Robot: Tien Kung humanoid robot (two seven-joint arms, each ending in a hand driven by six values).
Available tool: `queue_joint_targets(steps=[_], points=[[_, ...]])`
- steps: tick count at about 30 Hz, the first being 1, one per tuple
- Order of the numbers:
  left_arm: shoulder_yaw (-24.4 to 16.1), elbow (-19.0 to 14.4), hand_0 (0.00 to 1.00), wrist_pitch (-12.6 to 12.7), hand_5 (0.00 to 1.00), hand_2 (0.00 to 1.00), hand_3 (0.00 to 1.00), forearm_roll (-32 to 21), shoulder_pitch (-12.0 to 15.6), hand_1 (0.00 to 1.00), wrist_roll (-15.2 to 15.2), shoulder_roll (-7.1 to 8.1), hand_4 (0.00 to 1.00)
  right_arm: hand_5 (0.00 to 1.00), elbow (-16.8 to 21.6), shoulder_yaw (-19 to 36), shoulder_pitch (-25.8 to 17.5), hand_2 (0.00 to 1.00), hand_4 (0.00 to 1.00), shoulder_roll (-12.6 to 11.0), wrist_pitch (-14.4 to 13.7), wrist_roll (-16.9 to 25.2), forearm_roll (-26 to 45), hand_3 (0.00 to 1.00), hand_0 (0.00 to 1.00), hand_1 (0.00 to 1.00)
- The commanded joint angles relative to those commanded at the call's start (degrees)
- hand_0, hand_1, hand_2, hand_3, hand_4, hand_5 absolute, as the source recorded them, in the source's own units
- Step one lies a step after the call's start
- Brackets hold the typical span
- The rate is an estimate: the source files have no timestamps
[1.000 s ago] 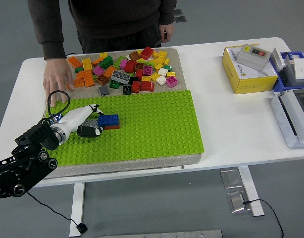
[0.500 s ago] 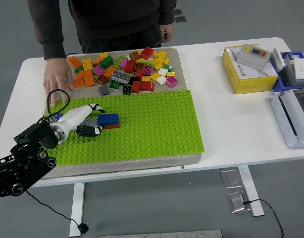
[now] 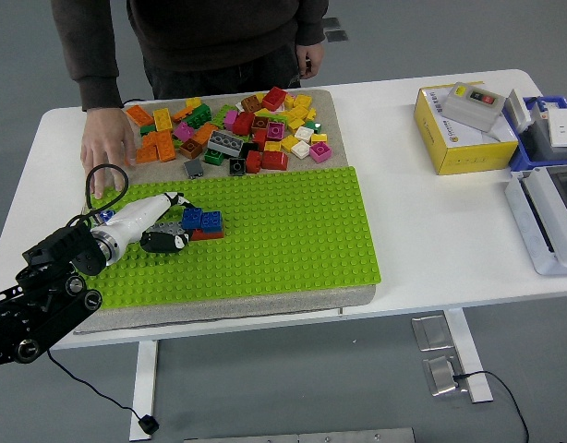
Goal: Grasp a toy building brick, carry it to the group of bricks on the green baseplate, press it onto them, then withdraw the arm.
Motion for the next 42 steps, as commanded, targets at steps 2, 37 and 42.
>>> queue_joint_targets(steps=[2,37,42], points=[[0.19,-0.08,0.998,-0.22,0.314,0.998,0.775,-0.20,-0.03,0.998,0.05,0.13,0.608,0.998,-0.02,-0.01,0.01,0.676,0.497,0.00,0.00,0.04,0.03,0.674,0.642,0.587],[1.78,-2.64,0.998,-2.09,0.319,0.998,0.774,-1.98,-1.31,0.998,0.53,3.44,0.626,0.998,-0.14,1.89,0.01,0.672,0.497,-0.14,-0.20,-0.51,-2.28,0.670,0.640,0.584],[2.37,-3.51,0.998,-2.49,0.321,0.998,0.773,-2.46,-1.71,0.998,0.76,4.49,0.630,0.998,-0.15,2.45,-0.06,0.672,0.495,-0.18,-0.28,-0.69,-2.91,0.670,0.639,0.581]])
